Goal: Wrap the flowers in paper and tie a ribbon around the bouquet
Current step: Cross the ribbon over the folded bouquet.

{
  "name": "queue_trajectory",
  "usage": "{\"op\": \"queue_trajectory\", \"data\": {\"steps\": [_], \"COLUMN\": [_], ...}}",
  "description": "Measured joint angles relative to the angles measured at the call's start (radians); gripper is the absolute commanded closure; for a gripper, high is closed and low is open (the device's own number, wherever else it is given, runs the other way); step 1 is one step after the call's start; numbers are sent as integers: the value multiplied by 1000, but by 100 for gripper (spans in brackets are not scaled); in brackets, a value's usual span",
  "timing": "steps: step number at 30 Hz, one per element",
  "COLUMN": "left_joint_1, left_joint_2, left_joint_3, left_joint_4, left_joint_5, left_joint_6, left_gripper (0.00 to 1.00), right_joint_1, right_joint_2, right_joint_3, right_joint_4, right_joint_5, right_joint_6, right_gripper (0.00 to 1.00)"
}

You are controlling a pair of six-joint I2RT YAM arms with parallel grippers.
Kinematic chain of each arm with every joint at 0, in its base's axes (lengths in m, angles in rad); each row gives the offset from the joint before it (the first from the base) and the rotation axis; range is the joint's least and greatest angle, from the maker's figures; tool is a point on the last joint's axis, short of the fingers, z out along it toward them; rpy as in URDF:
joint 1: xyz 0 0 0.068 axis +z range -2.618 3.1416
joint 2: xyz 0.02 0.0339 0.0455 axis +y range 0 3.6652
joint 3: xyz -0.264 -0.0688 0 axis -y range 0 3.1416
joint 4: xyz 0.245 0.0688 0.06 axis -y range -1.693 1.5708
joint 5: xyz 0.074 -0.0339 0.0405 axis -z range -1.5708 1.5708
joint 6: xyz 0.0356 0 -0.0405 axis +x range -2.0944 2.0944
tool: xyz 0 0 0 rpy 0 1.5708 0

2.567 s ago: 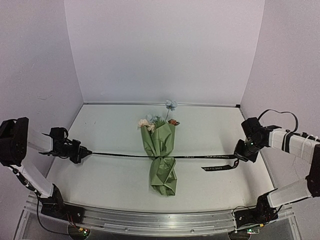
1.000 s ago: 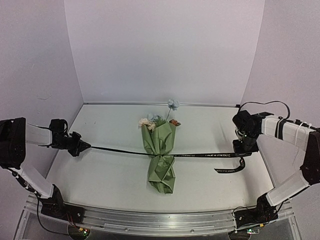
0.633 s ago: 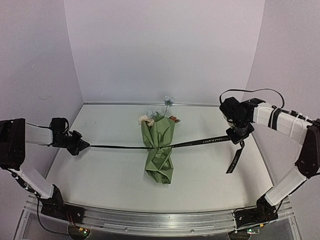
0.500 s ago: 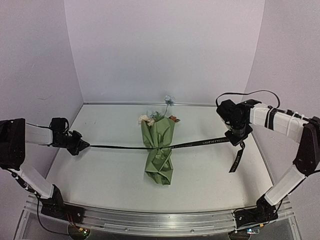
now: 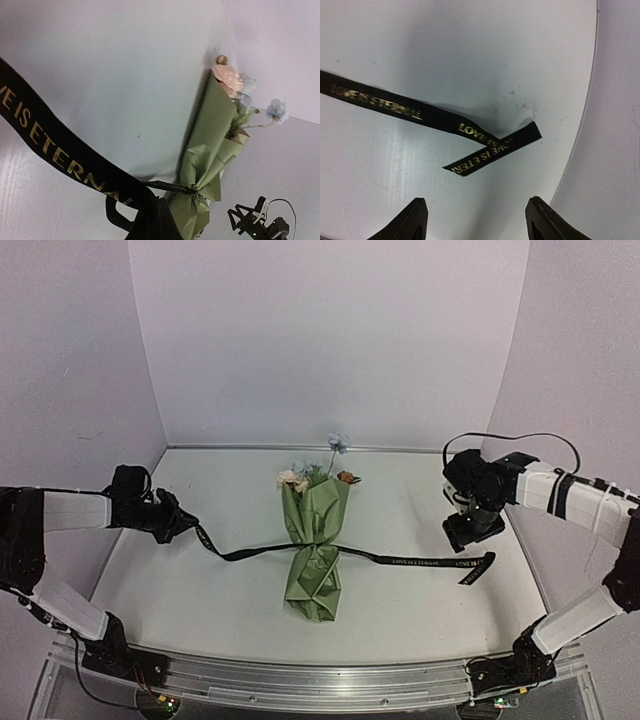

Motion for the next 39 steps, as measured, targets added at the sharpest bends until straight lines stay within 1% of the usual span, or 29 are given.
{"op": "queue_trajectory", "data": {"steps": [3,6,11,16,20,23,32,35,39], "left_joint_1": [-32,-41,-52,-56,-57,-59,-67,-70,-71], "left_joint_2": [-42,-88,-144,-163,-164,-170,-210,-215,-219], "left_joint_3": [38,74,122,141,150,166,226,232,236], "left_joint_4": [-8,-25,-52,-83,-109,-120,-129,-129,-133], "left_joint_5": [28,46,67,88,107,121,160,166,169], "left_joint_6": [3,6,22,32,42,45,40,39,37], "left_gripper": [100,100,100,100,100,100,100,100,100], "right_joint_1": [67,145,253,324,368,397,471,493,517], "right_joint_2": [-40,0,177,381,544,630,777,825,886], "right_joint_3": [2,31,155,323,503,601,757,804,858], "right_joint_4": [90,201,395,566,629,658,732,748,767], "right_joint_5": [-91,-179,-287,-390,-452,-487,-535,-534,-520], "right_joint_6": [25,28,7,-14,-21,-20,-17,-21,-27], "right_gripper": [23,22,22,22,22,22,25,27,33]}}
